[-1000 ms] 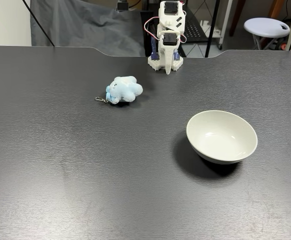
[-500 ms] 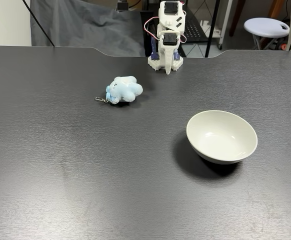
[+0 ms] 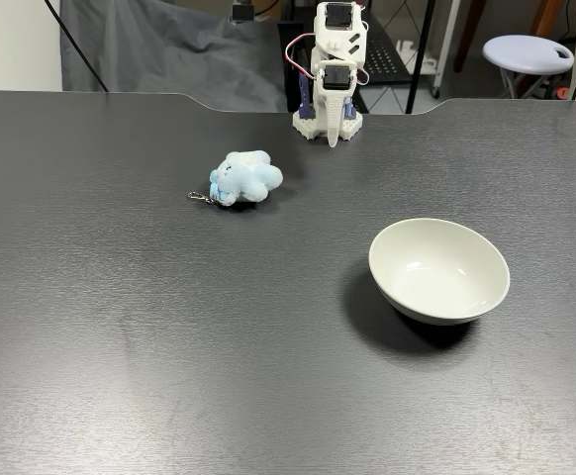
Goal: Grasp a skyblue doll and put it in the white bowl.
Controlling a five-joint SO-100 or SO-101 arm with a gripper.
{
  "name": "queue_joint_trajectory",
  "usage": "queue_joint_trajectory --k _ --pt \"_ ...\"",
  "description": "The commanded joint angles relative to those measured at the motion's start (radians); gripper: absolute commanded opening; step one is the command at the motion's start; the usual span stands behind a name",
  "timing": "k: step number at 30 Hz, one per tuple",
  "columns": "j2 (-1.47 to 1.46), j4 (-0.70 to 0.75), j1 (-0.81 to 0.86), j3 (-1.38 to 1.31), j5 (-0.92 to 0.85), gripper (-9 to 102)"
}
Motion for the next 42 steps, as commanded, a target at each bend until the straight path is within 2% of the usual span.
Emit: queue_joint_trajectory --k 1,3,6,9,12,20,28,33,37,42 --pt "-0.008 -0.032 -0.002 -0.014 -0.002 -1" --pt "-0.012 -0.084 -0.003 -0.038 0.0 -1" --pt "-0.055 -0.245 -0.002 -0.117 0.0 -1" --pt "-0.202 -0.408 -0.002 -0.229 -0.011 -1" --pt "-0.37 -0.483 -0.002 -0.364 -0.012 -1" --pt "-0.672 -0.466 0.028 -0.624 -0.012 -1" --pt "-0.913 -0.35 0.454 -0.831 -0.012 -1" --pt "-1.026 -0.305 0.644 -0.894 -0.012 -1" --pt "-1.08 -0.287 0.744 -0.874 -0.012 -1" --pt "-1.187 -0.258 0.742 -0.847 -0.014 0"
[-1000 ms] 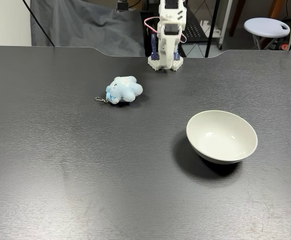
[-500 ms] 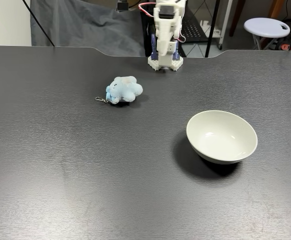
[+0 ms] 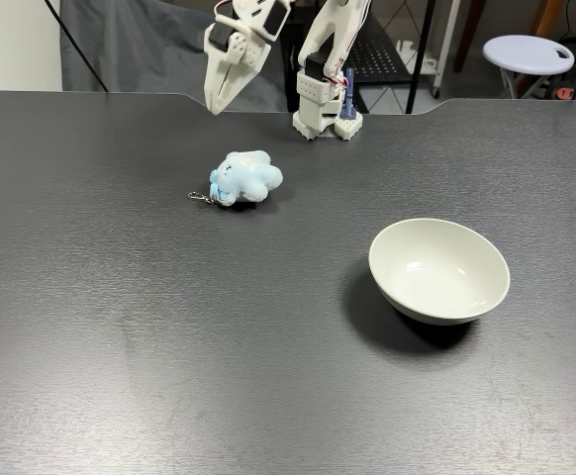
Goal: Grasp a skyblue doll and put it in the white bowl.
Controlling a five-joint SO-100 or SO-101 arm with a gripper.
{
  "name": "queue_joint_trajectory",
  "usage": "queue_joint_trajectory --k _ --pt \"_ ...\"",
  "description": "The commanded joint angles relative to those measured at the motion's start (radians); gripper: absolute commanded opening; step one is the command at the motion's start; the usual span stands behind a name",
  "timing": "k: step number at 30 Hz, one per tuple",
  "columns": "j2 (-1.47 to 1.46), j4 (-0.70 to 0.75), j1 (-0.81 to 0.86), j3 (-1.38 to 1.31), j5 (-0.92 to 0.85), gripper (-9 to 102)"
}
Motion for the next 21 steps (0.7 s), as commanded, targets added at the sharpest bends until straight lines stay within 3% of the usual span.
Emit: queue_joint_trajectory --k 1,8,11,15,21 --pt "-0.064 0.006 0.021 -0.038 -0.012 0" --pt "-0.135 -0.006 0.02 -0.052 -0.018 3" --pt "-0.135 -0.003 0.02 -0.052 -0.117 5" --pt "-0.133 -0.005 0.017 -0.052 -0.457 5" --pt "-0.135 0.006 -0.006 -0.037 -1.181 5"
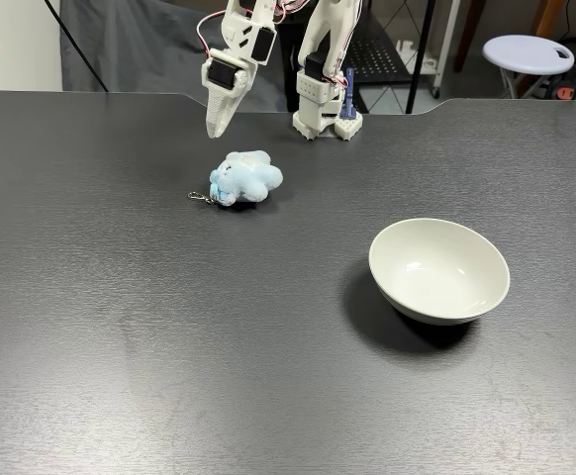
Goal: Grasp a skyblue doll and put it in the white bowl.
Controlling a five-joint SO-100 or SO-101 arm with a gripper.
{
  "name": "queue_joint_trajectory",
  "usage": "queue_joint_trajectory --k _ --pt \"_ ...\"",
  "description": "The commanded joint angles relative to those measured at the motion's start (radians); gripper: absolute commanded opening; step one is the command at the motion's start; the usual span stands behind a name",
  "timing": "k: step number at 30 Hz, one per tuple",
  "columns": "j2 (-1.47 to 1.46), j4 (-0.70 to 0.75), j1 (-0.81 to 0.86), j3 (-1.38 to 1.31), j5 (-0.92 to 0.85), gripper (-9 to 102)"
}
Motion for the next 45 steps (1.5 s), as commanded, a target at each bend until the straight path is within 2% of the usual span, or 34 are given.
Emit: queue_joint_trajectory --k 1,4,6,14,20,27,30,35,37,39,45 --pt "0.006 0.003 -0.009 -0.037 -0.558 5" --pt "0.005 0.003 -0.009 -0.035 -0.761 5" --pt "0.003 0.002 -0.009 -0.035 -0.793 5" --pt "-0.167 -0.014 -0.06 -0.052 -0.795 5" --pt "-0.158 0.0 -0.083 -0.057 -0.782 5" --pt "-0.175 0.015 -0.127 -0.201 -0.598 5" --pt "-0.175 0.118 -0.17 -0.259 -0.58 5" --pt "-0.179 0.451 -0.173 -0.362 -0.578 5" --pt "-0.199 0.54 -0.17 -0.371 -0.578 5" --pt "-0.218 0.588 -0.169 -0.37 -0.578 5" --pt "-0.221 0.589 -0.163 -0.374 -0.595 6"
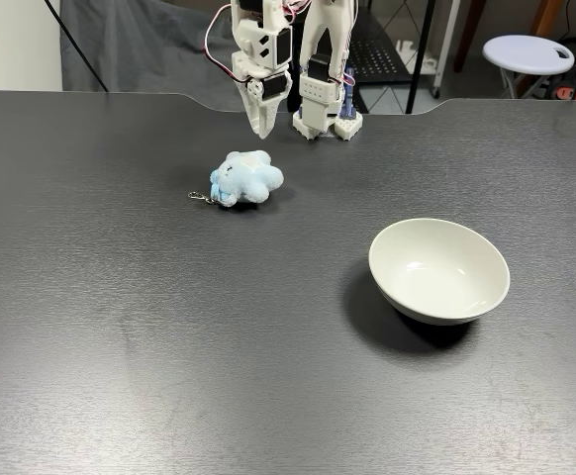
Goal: Grasp a skyblue doll and put it in the white bowl.
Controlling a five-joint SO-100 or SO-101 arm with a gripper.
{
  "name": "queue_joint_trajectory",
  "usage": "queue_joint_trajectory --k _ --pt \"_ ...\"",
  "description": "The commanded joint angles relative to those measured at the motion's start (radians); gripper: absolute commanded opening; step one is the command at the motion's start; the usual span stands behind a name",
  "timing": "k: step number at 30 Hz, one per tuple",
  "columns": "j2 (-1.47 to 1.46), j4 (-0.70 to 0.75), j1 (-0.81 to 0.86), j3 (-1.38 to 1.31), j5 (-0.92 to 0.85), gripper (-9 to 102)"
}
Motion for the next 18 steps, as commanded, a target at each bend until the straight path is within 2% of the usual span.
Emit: queue_joint_trajectory --k 1,5,13,18 --pt "0.009 0.015 0.0 -0.071 -0.012 7" --pt "0.011 0.015 -0.003 -0.071 -0.014 15" --pt "0.017 0.015 0.003 -0.071 -0.014 43" --pt "0.011 -0.046 0.005 -0.071 -0.014 49"
